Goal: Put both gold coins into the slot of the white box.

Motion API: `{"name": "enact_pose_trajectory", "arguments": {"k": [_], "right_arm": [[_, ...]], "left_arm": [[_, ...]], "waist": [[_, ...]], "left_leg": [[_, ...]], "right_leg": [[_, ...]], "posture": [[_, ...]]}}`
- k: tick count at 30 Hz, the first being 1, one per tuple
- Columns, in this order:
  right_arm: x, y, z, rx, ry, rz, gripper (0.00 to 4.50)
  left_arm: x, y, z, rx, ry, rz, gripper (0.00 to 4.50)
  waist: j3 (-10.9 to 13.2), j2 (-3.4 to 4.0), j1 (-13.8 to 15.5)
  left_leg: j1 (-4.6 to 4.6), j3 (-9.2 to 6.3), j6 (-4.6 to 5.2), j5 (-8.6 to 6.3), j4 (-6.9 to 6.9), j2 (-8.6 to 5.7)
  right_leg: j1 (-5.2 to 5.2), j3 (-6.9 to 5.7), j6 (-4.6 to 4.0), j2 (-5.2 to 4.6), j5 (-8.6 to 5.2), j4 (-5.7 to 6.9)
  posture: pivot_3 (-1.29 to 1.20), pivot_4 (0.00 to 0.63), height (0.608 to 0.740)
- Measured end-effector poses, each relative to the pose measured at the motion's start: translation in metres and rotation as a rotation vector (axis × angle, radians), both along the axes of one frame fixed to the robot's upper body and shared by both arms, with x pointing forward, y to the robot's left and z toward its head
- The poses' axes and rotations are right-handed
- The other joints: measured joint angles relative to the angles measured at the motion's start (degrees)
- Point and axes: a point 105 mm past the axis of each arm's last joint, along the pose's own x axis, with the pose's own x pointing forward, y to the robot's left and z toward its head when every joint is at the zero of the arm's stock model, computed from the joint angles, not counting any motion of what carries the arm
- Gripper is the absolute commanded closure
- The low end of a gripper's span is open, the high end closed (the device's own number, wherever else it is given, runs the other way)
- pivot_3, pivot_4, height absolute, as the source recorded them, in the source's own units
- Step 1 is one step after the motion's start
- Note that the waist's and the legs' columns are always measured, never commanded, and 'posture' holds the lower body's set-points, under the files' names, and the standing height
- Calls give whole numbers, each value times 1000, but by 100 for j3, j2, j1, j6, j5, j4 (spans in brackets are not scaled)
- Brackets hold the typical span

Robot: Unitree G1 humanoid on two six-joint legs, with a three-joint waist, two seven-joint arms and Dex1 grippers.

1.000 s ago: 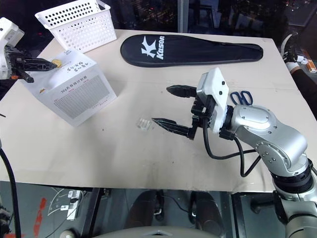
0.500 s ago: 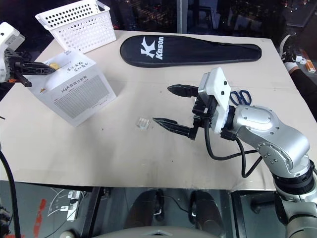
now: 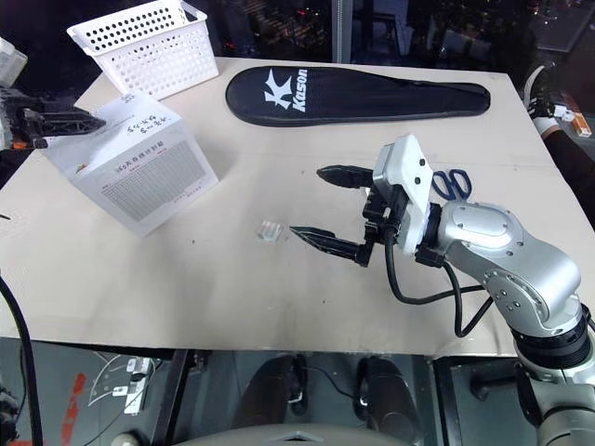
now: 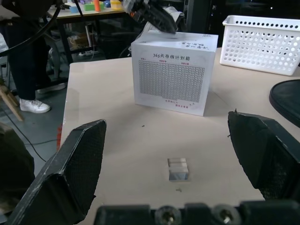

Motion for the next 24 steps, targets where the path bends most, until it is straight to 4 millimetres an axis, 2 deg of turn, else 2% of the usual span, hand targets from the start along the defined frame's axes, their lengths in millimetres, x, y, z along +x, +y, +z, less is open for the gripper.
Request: {"name": "enact_pose_trajectory", "arguments": {"k": [3,4,5,6,7,9,11,13,15,17,19,21,24], "right_arm": [[6,-8,-6,-7,2,-76,0],[9,-14,-9,-12,1,-123,0],[11,-18,-11,-13,6,-154,0],[14,-24,-12,-8,8,-192,0],[17,-32,-12,1,13,-238,0],[20,-51,-15,9,34,-320,0],[17,-62,-18,5,45,-358,0],[9,-75,-31,-29,84,-400,0],[5,-86,-42,-52,125,-437,0],[-4,-97,-52,-62,163,-465,0],[-16,-108,-61,-78,189,-486,0],[-26,-118,-67,-94,206,-513,0],[-40,-127,-76,-117,227,-539,0]], "left_arm": [[7,-31,34,-104,-139,-116,2368],[10,-51,46,-129,-183,-180,2101],[10,-64,50,-148,-203,-222,1767],[8,-78,49,-176,-218,-269,1657],[4,-95,41,-195,-221,-310,1286],[-9,-135,2,-235,-148,-391,236],[-20,-159,-25,-299,-93,-397,102],[-42,-180,-46,-337,-75,-397,102],[-58,-186,-59,-330,-69,-380,102],[-73,-183,-78,-295,-59,-335,102],[-90,-172,-111,-285,15,-270,102],[-103,-159,-135,-288,82,-209,102],[-115,-141,-151,-242,97,-149,102]], "waist": [[-4,-9,62],[-4,-8,81],[-5,-6,81],[-6,-1,82],[-10,5,63],[-11,10,21],[-9,6,-6],[-9,6,-27],[-9,6,-33],[-10,10,-30],[-11,15,-17],[-12,13,-2],[-31,19,25]], "left_leg": [[-4,-6,0,0,13,0],[-4,-6,0,0,15,0],[-3,-10,-4,2,19,3],[2,-8,-9,5,19,4],[7,-8,-12,8,23,1],[19,-12,-13,8,30,-1],[16,-15,-13,8,36,2],[21,-15,-14,8,33,0],[38,-14,-16,8,29,2],[109,-7,-7,2,-4,0],[198,3,-2,-3,-45,-2],[218,-11,-30,-16,-43,7],[231,-19,-34,-17,-45,5]], "right_leg": [[6,-6,0,-6,0,0],[11,-4,1,-11,1,-2],[15,-4,0,-18,1,2],[18,4,-2,-21,3,4],[24,9,-13,-24,11,3],[42,27,-14,-31,13,5],[42,27,-14,-17,13,3],[44,36,-14,-6,13,0],[47,46,-11,7,10,4],[100,55,4,8,-2,-4],[168,59,-1,2,-8,-21],[186,53,-24,-3,-20,-19],[191,49,-27,-41,-21,-22]], "posture": [[0,150,740],[0,150,740],[0,150,740],[0,150,740],[0,150,740],[0,150,740],[0,150,740],[0,150,740],[0,150,740],[0,150,740],[0,150,740],[0,150,740],[0,150,740]]}}
